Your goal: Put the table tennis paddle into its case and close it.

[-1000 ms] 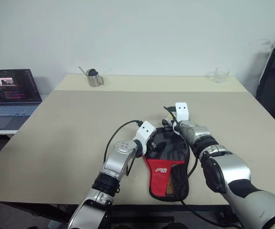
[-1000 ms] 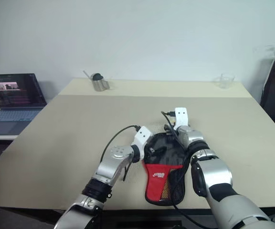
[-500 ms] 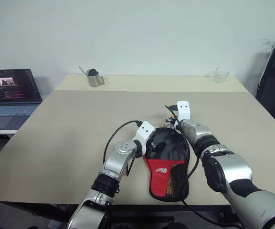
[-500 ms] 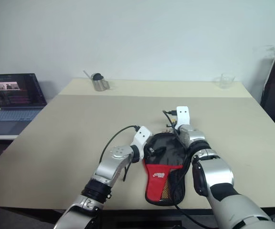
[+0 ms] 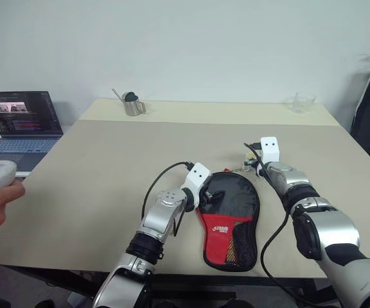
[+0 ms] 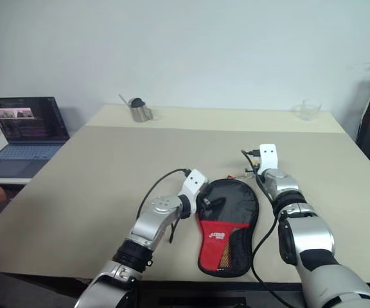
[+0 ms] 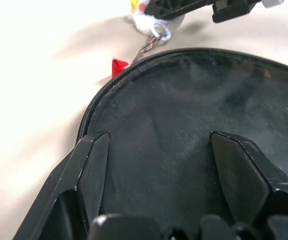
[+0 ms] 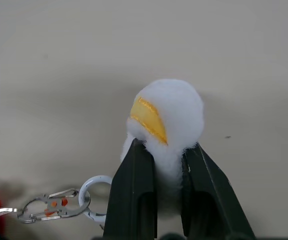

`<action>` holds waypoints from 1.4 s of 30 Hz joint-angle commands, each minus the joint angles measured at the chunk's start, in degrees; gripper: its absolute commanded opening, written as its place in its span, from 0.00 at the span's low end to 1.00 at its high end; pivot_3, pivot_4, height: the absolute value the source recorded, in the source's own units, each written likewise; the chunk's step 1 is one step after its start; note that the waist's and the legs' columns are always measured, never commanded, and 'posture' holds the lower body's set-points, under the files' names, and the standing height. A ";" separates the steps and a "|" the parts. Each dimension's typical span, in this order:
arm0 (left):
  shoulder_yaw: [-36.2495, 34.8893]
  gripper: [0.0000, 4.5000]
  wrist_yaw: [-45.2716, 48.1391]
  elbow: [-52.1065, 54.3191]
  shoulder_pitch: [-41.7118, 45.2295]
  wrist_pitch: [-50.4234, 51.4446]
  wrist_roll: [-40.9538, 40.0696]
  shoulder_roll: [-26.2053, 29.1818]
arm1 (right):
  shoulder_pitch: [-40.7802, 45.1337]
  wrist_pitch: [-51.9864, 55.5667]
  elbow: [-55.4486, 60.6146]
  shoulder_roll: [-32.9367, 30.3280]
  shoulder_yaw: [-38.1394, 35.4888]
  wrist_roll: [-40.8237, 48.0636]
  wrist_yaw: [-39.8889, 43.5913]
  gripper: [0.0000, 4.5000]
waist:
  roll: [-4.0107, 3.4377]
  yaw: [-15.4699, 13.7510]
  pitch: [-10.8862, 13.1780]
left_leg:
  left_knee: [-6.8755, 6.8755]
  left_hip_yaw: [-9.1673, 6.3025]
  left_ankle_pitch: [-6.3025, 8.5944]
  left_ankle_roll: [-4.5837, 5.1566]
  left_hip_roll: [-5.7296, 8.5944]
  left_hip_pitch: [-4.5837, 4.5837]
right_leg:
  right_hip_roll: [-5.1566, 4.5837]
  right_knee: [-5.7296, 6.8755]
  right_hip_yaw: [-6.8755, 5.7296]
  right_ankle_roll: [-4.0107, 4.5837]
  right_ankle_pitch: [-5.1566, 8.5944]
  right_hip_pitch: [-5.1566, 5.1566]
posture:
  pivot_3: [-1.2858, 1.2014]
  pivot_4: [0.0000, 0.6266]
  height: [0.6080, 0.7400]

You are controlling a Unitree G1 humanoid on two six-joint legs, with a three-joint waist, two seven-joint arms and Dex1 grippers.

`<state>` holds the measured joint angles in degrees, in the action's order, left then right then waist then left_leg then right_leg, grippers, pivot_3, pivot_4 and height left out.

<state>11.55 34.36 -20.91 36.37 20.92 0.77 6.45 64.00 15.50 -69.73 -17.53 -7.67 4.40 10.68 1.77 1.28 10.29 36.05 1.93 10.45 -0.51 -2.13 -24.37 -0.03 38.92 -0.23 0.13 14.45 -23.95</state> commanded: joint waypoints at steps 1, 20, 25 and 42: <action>0.27 0.78 -0.47 -1.58 0.16 0.62 0.07 0.13 | -0.83 -0.87 3.19 -4.31 -0.58 -0.81 -0.21 0.04 | 0.00 0.02 0.00 | 0.00 -0.01 0.00 0.00 0.01 0.00 | -0.01 -0.02 0.04 -0.01 0.00 0.00 | 0.52 0.24 1.00; 1.30 0.78 0.60 -6.62 2.96 -0.85 -0.05 -0.25 | -30.41 21.33 59.62 -14.41 3.44 5.10 23.27 0.04 | -0.01 -0.27 0.00 | 0.00 -0.21 -0.02 0.04 0.29 0.03 | -0.24 -0.22 -0.20 -0.24 -0.02 0.26 | 0.52 0.24 1.00; 1.34 0.78 1.02 -7.78 3.60 -1.37 -0.11 -0.27 | -37.74 23.13 71.01 -17.53 3.39 7.03 26.66 0.04 | -0.01 -0.31 0.00 | 0.03 -0.27 -0.02 0.04 0.32 0.13 | -0.25 -0.22 -0.25 -0.25 -0.03 0.35 | 0.52 0.24 1.00; 1.91 0.78 1.89 -7.87 3.58 -1.29 -0.07 -0.11 | -47.25 17.36 79.03 -21.43 4.70 9.61 35.09 0.04 | 0.00 -0.76 0.00 | -0.14 -0.30 0.04 0.09 0.35 0.09 | -0.23 -0.92 -0.39 -0.31 -0.07 0.59 | 0.52 0.24 1.00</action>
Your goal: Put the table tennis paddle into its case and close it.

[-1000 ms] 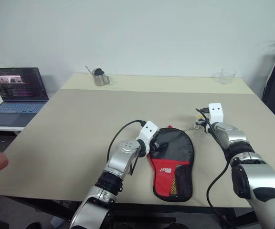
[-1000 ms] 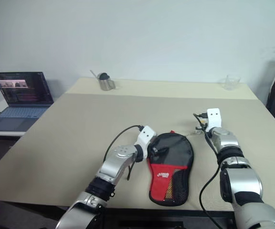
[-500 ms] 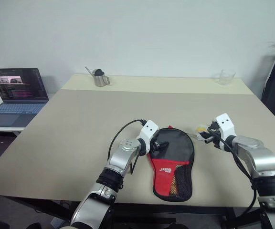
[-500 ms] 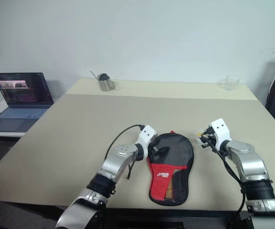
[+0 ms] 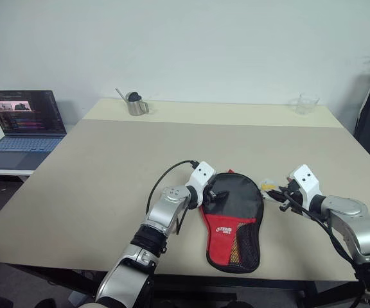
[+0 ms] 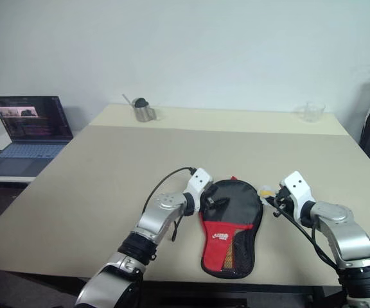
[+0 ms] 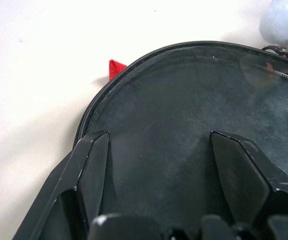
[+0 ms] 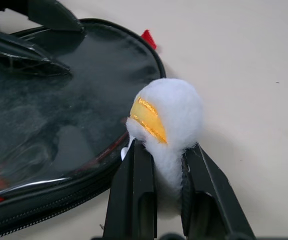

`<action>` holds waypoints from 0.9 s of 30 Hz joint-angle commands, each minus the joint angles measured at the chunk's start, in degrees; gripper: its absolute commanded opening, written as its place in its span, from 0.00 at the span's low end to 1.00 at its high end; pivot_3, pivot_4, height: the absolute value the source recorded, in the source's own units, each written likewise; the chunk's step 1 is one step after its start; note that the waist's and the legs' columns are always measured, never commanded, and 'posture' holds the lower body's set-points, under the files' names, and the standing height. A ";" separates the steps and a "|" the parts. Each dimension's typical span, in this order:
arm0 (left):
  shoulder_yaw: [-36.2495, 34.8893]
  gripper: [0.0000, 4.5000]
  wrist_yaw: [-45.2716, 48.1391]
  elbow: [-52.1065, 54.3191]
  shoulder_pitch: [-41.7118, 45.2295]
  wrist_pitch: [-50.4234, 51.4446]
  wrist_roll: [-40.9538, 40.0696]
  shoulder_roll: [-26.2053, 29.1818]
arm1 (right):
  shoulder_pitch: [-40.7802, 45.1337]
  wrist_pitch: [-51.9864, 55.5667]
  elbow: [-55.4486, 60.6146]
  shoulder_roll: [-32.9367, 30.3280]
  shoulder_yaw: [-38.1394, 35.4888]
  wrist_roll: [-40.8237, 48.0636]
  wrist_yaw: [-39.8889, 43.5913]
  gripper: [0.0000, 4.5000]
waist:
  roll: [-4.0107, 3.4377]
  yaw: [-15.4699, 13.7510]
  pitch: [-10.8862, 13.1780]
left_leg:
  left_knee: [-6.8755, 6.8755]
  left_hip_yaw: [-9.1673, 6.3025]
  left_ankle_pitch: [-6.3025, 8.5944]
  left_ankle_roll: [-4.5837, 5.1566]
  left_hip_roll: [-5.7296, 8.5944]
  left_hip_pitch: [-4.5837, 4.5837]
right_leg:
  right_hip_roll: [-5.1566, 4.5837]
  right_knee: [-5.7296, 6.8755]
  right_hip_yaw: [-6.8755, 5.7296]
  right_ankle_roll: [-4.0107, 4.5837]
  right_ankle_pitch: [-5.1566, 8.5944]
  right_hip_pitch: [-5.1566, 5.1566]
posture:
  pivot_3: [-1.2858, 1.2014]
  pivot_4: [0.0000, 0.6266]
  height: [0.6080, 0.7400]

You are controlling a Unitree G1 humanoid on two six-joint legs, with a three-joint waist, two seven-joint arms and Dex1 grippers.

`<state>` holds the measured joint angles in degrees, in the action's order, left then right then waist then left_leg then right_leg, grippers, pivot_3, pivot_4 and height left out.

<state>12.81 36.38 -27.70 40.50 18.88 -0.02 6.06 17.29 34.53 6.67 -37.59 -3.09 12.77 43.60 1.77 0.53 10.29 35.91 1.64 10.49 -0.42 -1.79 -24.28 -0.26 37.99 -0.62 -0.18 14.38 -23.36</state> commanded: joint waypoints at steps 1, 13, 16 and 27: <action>0.68 0.78 -0.09 -1.05 -0.58 0.80 0.71 0.31 | -0.81 -1.82 2.70 -1.63 0.05 1.42 2.75 0.04 | 0.00 -0.03 0.00 | -0.01 0.00 0.01 0.00 0.00 0.00 | 0.00 -0.01 0.00 0.00 0.00 0.00 | 0.52 0.24 1.00; 1.03 0.78 0.02 -0.84 -0.87 1.30 0.85 0.48 | -7.74 -2.95 8.30 -5.09 -0.53 6.19 10.95 0.04 | 0.00 -0.19 0.00 | -0.03 -0.01 0.03 0.00 0.02 0.00 | 0.01 -0.04 -0.01 0.00 0.01 0.00 | 0.52 0.24 1.00; 1.15 0.78 0.08 -0.87 -0.85 1.42 0.90 0.49 | -9.73 -3.47 9.65 -5.87 -0.69 7.38 12.58 0.04 | 0.00 -0.21 0.00 | -0.03 -0.04 0.03 0.00 0.03 0.00 | 0.01 -0.05 -0.03 0.01 0.01 0.01 | 0.52 0.24 1.00; 1.67 0.78 0.42 -1.07 -0.69 1.40 1.22 0.66 | -17.44 -9.21 9.28 -7.26 -0.24 8.83 17.90 0.04 | 0.01 -0.25 0.00 | -0.03 -0.09 0.04 -0.02 0.05 0.01 | 0.01 -0.09 -0.06 0.02 0.02 0.05 | 0.52 0.24 1.00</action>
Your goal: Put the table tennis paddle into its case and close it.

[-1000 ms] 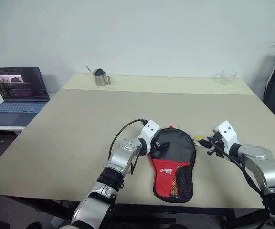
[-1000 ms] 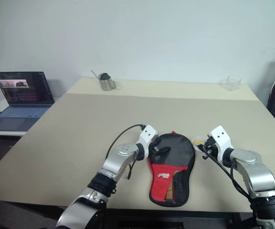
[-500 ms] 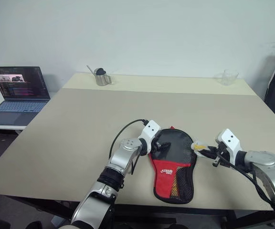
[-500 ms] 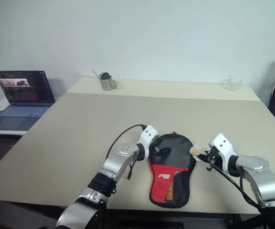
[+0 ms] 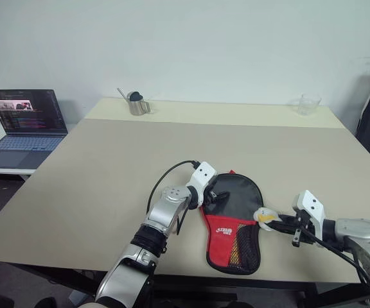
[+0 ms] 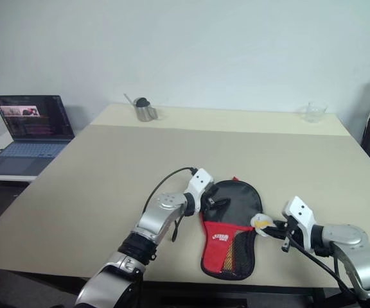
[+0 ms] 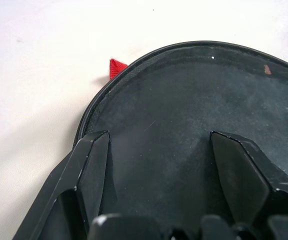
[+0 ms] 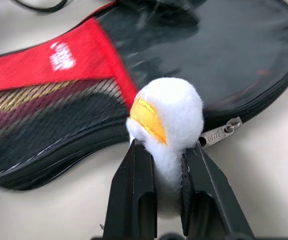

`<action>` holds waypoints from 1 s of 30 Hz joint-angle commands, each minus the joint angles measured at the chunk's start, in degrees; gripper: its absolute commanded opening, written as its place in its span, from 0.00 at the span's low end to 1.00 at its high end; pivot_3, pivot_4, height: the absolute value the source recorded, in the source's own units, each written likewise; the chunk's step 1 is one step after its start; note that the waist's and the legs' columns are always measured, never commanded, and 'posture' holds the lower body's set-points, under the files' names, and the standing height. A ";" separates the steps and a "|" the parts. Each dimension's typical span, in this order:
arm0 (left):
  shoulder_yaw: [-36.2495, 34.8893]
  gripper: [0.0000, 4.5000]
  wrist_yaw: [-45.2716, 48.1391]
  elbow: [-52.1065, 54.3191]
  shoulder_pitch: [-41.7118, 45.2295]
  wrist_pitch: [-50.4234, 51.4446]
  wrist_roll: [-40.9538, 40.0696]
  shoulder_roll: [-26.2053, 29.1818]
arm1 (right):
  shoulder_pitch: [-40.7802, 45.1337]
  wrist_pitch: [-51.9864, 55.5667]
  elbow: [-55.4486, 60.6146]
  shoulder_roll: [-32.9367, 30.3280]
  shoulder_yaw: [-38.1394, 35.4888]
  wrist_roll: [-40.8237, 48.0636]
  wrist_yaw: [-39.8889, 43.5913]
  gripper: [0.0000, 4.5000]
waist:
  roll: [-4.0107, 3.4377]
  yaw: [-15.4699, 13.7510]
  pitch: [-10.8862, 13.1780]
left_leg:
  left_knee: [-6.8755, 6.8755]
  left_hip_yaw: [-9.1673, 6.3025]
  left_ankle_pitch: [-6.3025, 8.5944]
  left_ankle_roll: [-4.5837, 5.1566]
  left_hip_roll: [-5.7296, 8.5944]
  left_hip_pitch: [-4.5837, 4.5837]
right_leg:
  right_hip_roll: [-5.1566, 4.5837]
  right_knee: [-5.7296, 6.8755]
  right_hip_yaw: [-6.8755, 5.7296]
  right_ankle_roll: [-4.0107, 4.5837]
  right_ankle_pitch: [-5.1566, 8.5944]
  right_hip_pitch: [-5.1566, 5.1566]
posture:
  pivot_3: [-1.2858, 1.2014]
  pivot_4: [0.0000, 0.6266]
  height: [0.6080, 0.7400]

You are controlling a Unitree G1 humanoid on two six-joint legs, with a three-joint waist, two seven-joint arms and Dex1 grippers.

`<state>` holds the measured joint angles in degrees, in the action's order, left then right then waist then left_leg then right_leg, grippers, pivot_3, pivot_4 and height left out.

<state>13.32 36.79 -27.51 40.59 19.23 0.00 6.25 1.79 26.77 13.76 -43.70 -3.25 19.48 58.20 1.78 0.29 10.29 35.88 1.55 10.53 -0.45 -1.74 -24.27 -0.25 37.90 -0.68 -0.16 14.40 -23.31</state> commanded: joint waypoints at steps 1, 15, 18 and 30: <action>1.20 0.78 0.03 -1.25 -0.79 1.05 1.21 0.48 | -2.60 -1.59 2.61 -1.28 -0.07 2.61 3.89 0.04 | 0.00 0.01 0.00 | 0.00 0.00 0.00 0.00 0.00 0.01 | 0.00 -0.01 0.00 0.00 0.00 0.01 | 0.52 0.24 1.00; 1.76 0.78 0.69 -1.29 -0.66 1.24 1.33 1.02 | -9.42 -4.65 7.40 -1.90 1.05 5.46 8.43 0.04 | 0.01 -0.03 -0.01 | 0.01 -0.09 0.02 -0.04 0.00 0.08 | -0.01 -0.03 0.02 0.01 0.01 0.04 | 0.52 0.24 1.00; 1.86 0.78 0.82 -1.36 -0.50 1.29 1.32 1.18 | -10.78 -5.11 8.07 -2.45 1.58 5.59 9.34 0.04 | 0.01 -0.14 -0.01 | 0.01 -0.10 0.02 -0.04 0.01 0.09 | -0.01 -0.04 -0.02 0.03 0.02 0.08 | 0.52 0.24 1.00; 1.97 0.78 0.92 -1.40 -0.22 1.65 1.41 1.57 | -15.11 -8.39 11.25 -7.20 6.00 3.30 12.75 0.04 | 0.02 -0.17 -0.02 | 0.00 -0.11 0.05 -0.07 0.01 0.09 | -0.02 -0.09 -0.04 0.04 0.03 0.09 | 0.52 0.24 1.00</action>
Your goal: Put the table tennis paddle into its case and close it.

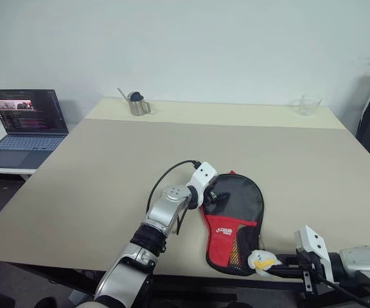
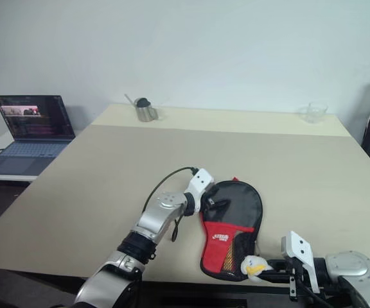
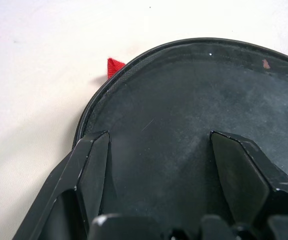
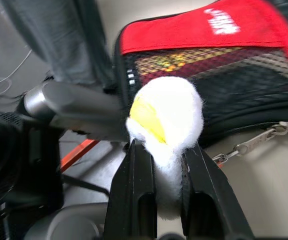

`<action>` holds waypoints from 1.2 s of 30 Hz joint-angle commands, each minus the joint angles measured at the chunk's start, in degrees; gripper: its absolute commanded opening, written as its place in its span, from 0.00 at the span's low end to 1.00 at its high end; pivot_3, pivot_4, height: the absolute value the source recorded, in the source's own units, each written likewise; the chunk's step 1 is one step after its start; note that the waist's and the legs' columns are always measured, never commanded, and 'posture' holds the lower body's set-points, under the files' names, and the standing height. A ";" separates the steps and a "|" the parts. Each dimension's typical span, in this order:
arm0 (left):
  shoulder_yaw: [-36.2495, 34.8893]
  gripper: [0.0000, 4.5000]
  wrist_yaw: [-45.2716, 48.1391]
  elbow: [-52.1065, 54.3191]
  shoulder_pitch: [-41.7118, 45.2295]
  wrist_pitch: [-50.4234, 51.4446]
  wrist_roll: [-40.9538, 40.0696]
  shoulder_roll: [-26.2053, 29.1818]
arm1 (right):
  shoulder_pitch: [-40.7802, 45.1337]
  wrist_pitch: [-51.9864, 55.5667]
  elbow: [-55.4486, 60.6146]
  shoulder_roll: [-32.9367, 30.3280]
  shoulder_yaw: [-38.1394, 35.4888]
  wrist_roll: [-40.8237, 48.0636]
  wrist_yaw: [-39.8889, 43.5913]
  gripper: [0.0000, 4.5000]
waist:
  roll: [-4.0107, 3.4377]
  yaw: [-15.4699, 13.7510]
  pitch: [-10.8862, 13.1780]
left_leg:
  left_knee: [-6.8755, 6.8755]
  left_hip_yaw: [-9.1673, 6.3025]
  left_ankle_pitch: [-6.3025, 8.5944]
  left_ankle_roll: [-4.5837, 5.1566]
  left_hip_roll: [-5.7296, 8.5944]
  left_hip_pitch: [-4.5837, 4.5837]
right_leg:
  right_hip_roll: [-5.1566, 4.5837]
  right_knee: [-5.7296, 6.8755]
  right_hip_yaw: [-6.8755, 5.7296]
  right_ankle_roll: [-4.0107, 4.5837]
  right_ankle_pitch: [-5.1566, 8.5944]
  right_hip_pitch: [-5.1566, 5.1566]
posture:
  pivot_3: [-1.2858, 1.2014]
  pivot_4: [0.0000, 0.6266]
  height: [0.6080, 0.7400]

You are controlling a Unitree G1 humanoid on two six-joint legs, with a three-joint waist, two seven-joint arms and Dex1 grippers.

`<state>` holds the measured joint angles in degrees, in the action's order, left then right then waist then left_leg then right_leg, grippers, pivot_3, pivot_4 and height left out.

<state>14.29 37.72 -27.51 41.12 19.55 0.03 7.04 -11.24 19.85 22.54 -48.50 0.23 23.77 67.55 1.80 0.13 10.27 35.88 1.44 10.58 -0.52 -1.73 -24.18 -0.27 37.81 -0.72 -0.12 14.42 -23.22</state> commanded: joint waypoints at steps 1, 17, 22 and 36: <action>1.00 0.78 -0.01 -1.36 -0.74 1.38 1.38 0.82 | -2.53 -2.13 2.70 -3.39 3.21 -1.66 4.07 0.04 | 0.00 -0.02 -0.01 | 0.00 0.00 0.00 0.00 0.00 0.00 | 0.00 0.00 0.00 0.00 0.00 0.00 | 0.52 0.24 1.00; 0.68 0.78 -0.55 -0.64 -1.06 2.05 1.29 1.19 | 3.09 9.58 13.02 -4.78 9.34 0.76 -0.45 0.04 | 0.02 0.00 -0.01 | 0.02 -0.09 0.02 -0.03 -0.02 0.07 | -0.10 0.00 0.02 0.01 0.00 0.03 | 0.52 0.24 1.00; 0.68 0.78 -0.56 -0.54 -1.08 2.07 1.26 1.23 | 3.95 12.82 14.16 -5.84 9.48 1.93 -1.18 0.04 | 0.02 0.02 -0.01 | 0.03 -0.08 0.02 -0.03 -0.02 0.08 | -0.11 0.01 0.03 0.00 0.00 0.03 | 0.52 0.24 1.00; 0.74 0.78 -0.67 -0.41 -1.07 2.37 1.19 0.98 | 3.94 17.25 16.14 -8.68 9.26 3.44 -1.79 0.79 | 0.03 0.03 -0.01 | 0.03 -0.09 0.02 -0.03 -0.01 0.08 | -0.10 0.03 0.03 0.00 0.00 0.04 | 0.52 0.24 1.00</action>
<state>14.34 37.58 -26.90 41.14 20.74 0.04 7.48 -7.45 36.93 36.56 -56.09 10.12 26.07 65.07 1.84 0.15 10.26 35.91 1.36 10.60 -0.54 -1.74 -24.10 -0.37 37.84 -0.68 -0.12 14.42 -23.18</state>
